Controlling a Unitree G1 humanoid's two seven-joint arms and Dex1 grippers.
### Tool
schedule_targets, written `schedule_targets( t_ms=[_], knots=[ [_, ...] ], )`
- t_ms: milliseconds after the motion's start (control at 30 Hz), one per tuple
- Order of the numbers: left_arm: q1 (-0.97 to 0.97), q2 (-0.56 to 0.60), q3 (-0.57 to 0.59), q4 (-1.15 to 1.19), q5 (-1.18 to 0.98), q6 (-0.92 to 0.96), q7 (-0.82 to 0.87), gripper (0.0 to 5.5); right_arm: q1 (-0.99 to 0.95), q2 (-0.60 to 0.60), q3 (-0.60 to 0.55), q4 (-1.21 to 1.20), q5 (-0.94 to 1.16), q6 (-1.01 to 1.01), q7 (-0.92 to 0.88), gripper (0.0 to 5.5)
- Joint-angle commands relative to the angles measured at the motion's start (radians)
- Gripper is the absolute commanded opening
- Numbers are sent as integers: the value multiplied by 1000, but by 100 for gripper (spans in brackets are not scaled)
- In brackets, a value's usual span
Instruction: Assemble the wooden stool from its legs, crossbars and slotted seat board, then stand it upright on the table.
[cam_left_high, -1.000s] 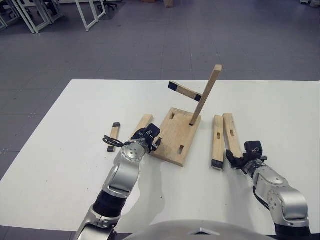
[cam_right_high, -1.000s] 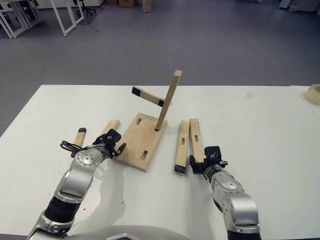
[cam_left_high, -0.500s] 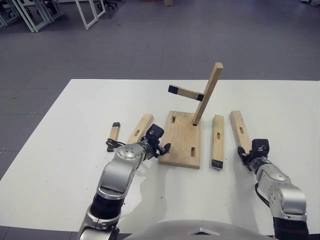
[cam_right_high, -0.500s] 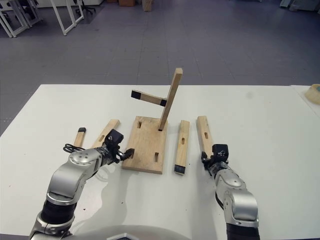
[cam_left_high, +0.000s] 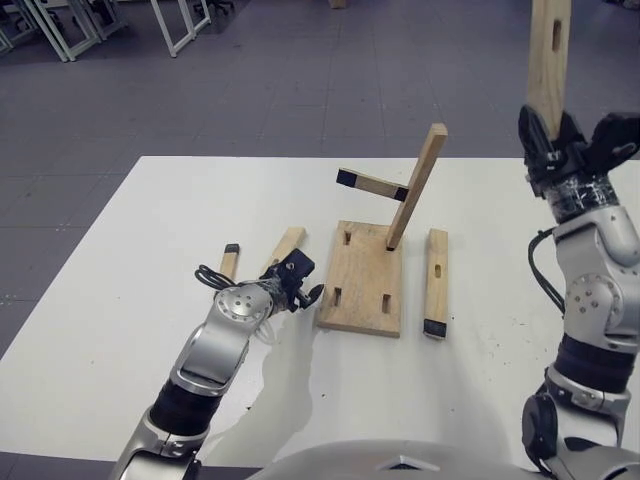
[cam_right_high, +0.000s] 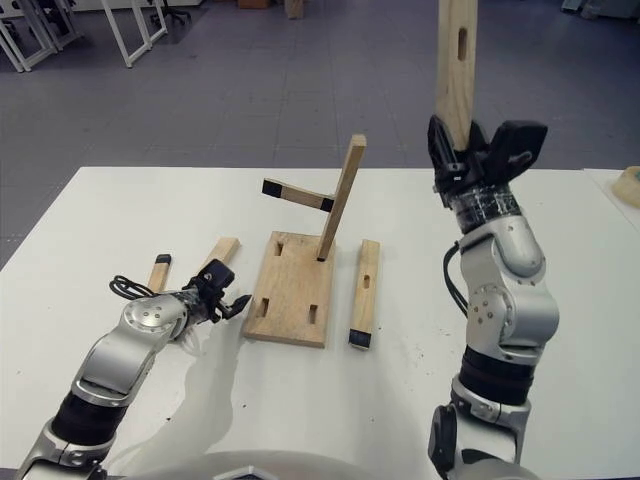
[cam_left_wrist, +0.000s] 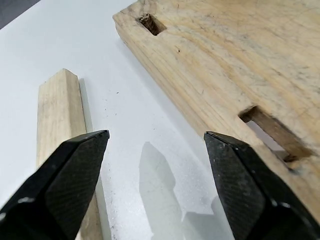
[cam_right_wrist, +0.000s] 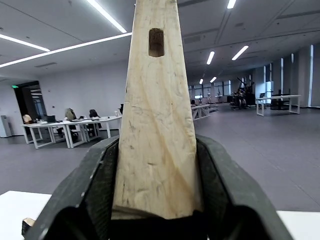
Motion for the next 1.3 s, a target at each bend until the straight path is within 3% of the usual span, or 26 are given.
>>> schedule_targets(
  t_ms=[33,300,433,600,700,833,933,1167,1300],
  knots=[
    [18,44,-26,23,-1,-7,-23,354,-46,1,24,32,46,12,33,204],
    [43,90,-115,-44,-71,-23,-149,354,-11,41,115,13,111,35,92,204],
    [4,18,-115,-110,-179,-46,-204,354,-3,56,120,39,176,67,121,204],
    [-24,-85,-84,-56,-197,-142,-132,354,24,35,139,64,244,114,206,204],
    [2,-75,3,-85,-269,-153,-160,354,46,9,119,79,344,178,296,204],
    [-60,-85,307,-78,-544,-88,-217,354,63,-70,94,136,455,282,430,204],
    [-125,-116,473,-17,-786,10,-215,354,69,-105,98,159,551,373,523,204],
    [-177,-241,558,6,-1259,188,7,452,51,-157,121,183,702,523,710,204],
    [-200,-241,547,28,-1411,191,119,456,45,-179,147,199,715,559,773,204]
  ],
)
